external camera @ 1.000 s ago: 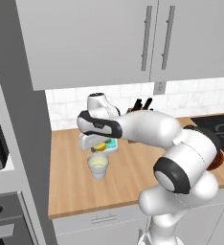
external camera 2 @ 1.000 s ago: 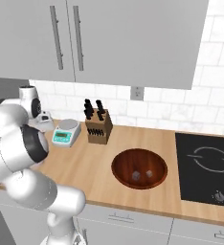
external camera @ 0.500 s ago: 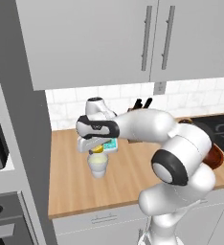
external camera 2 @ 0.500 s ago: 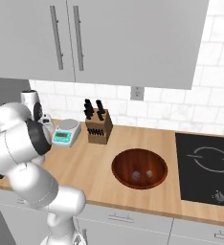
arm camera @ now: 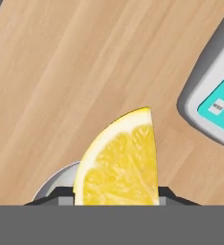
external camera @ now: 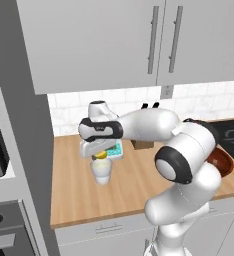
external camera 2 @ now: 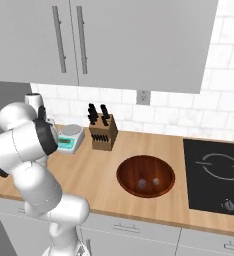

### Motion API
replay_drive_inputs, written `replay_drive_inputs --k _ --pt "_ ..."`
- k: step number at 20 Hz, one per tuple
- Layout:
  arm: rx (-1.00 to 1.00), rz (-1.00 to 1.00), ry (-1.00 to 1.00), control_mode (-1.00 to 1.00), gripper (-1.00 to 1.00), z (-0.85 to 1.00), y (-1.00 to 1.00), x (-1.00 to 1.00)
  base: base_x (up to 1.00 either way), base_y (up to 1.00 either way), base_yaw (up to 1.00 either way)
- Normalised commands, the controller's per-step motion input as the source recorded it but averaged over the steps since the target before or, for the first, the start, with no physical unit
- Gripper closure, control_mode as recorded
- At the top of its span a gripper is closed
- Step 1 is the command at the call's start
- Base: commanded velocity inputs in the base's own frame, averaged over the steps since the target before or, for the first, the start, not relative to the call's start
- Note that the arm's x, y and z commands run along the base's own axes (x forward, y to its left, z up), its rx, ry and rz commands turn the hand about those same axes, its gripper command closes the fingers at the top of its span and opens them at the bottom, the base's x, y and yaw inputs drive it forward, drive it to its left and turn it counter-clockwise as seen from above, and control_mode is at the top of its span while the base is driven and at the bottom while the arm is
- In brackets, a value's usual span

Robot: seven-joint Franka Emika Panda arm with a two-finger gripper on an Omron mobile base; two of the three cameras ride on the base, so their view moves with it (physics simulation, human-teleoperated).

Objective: Grab a lemon wedge from the fridge and one ice cube from the ice bowl, and put them in the glass of lemonade.

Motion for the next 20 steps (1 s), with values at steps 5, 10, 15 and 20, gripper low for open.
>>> replay_drive_inputs --k 5,10,15,20 --pt "0.00 0.00 0.00 -1.00 1.00 -0.02 0.00 0.00 0.00 0.00 0.00" --pt "0.00 0.00 -0.05 -1.00 1.00 0.00 0.06 -0.11 0.00 0.00 0.00" --pt "0.00 0.00 -0.14 -1.00 1.00 0.00 0.00 -0.29 0.00 0.00 0.00" --pt "0.00 0.00 -0.12 -1.00 1.00 0.00 0.00 -0.14 0.00 0.00 0.00"
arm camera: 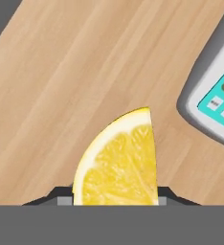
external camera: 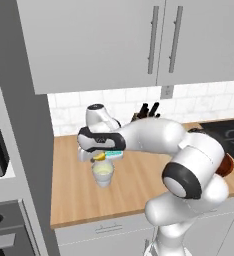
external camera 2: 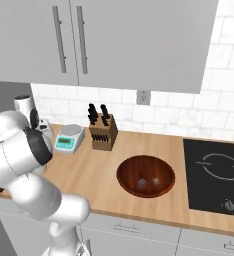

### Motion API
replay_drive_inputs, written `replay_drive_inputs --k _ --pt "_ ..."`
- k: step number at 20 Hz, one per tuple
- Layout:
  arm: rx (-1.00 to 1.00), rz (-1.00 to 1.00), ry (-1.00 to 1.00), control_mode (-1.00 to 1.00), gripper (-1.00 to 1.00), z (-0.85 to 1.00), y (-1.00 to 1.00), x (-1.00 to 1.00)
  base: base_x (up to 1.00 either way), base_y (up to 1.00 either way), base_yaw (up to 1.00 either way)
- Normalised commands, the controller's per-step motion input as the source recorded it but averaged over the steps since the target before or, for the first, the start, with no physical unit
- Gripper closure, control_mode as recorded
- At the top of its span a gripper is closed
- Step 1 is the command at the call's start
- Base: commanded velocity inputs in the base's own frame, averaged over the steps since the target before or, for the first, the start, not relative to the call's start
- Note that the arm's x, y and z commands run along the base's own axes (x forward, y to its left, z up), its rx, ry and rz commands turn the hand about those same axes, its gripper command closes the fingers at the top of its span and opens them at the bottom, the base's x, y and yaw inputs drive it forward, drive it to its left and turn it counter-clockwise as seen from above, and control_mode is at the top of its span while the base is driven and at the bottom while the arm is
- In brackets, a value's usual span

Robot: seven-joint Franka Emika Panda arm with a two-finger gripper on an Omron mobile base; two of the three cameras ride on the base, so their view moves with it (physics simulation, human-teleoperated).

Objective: Grab a lemon wedge from the fridge and one ice cube from the ice bowl, and put them in the glass of lemonade.

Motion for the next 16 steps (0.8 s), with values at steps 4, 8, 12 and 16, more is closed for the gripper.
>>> replay_drive_inputs --k 4,8,12,16 --pt "0.01 0.00 -0.11 -1.00 1.00 0.01 0.00 -0.42 0.00 0.00 0.00" --pt "0.03 0.00 -0.09 -1.00 1.00 0.05 0.00 -0.52 0.00 0.00 0.00" --pt "0.00 0.00 -0.02 -1.00 1.00 0.00 0.00 -0.22 0.00 0.00 0.00" --pt "0.00 0.00 -0.04 -1.00 1.00 0.00 -0.01 -0.01 0.00 0.00 0.00"
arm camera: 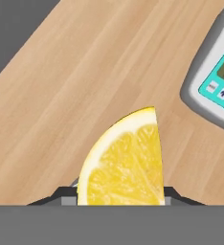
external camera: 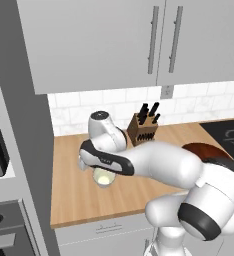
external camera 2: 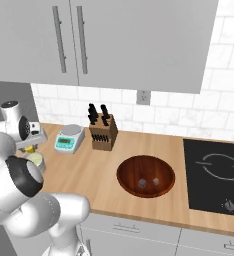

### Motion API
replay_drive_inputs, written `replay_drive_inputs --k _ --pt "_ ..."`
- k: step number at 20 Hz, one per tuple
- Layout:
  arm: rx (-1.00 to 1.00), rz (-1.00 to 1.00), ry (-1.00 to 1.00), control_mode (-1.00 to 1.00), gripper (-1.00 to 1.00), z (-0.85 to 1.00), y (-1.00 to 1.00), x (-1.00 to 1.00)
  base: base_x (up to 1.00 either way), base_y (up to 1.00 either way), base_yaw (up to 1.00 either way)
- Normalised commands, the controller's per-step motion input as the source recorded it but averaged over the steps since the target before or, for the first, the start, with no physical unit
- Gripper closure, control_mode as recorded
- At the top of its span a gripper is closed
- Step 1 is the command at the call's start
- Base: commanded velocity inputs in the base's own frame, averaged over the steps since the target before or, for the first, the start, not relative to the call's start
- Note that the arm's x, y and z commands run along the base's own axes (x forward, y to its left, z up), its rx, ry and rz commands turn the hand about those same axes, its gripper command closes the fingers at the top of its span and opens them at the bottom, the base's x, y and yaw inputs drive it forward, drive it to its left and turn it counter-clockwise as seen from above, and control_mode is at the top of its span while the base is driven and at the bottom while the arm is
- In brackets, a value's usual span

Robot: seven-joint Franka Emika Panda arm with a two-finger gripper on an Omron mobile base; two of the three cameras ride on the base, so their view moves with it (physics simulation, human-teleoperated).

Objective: Grab a lemon wedge from the fridge and one ice cube from the ice bowl, and put them in the glass of lemonade.

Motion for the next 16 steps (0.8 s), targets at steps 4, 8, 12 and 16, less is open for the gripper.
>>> replay_drive_inputs --k 4,8,12,16 --pt "0.00 0.00 -0.01 -1.00 1.00 0.01 -0.01 0.00 0.00 0.00 0.00" --pt "0.04 0.00 -0.02 -1.00 1.00 0.19 -0.01 -0.05 0.00 0.00 0.00" --pt "0.09 0.00 -0.01 -1.00 1.00 0.43 -0.02 -0.06 0.00 0.00 0.00" --pt "0.06 0.00 0.00 -1.00 1.00 0.12 -0.04 -0.20 0.00 0.00 0.00"
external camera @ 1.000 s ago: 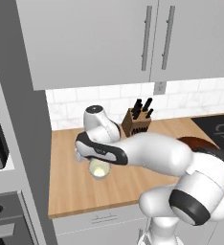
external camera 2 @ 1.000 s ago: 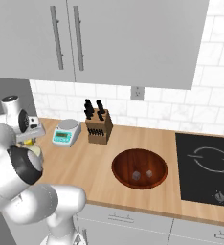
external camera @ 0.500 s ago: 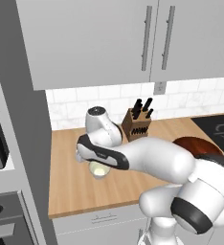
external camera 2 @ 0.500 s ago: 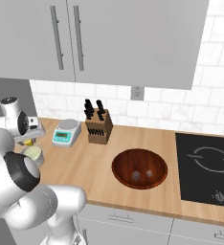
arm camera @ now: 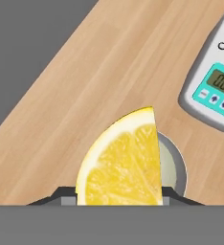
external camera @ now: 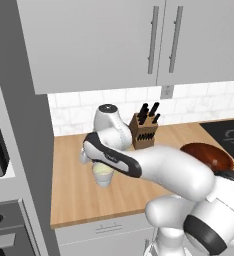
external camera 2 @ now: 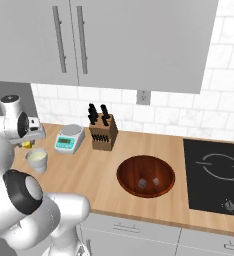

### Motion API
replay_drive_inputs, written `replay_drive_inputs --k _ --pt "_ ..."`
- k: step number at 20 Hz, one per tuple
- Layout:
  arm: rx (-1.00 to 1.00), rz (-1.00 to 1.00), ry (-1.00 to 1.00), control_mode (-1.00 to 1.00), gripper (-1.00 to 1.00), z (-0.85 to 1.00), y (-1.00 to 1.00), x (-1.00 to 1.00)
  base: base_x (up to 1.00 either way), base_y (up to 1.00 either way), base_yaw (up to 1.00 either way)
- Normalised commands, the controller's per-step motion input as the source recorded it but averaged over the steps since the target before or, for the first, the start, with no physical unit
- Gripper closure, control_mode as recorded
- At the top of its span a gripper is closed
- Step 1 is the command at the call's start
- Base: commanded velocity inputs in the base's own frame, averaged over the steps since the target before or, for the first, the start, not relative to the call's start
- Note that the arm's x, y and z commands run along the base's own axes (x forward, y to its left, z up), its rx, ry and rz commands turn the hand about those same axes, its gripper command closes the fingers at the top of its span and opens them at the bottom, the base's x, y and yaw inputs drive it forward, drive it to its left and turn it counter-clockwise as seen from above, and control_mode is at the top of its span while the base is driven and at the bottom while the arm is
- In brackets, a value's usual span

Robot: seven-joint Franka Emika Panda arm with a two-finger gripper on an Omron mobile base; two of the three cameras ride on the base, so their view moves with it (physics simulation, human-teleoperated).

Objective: Grab a lemon wedge from the fridge and one ice cube from the ice bowl, and put them in the glass of lemonade.

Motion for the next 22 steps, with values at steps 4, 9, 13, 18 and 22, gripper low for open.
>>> replay_drive_inputs --k 4,9,13,18,22 --pt "0.04 0.00 0.00 -1.00 1.00 0.00 -0.17 -0.03 0.00 0.00 0.00" --pt "0.02 0.00 0.00 -1.00 1.00 0.00 -0.28 0.12 0.00 0.00 0.00" --pt "0.00 0.00 0.01 -1.00 1.00 0.00 0.19 0.00 0.00 0.00 0.00" --pt "0.00 0.00 0.06 -1.00 1.00 -0.01 0.24 0.16 0.00 0.00 0.00" --pt "0.02 0.00 0.00 -1.00 1.00 -0.05 -0.26 -0.01 0.00 0.00 0.00"
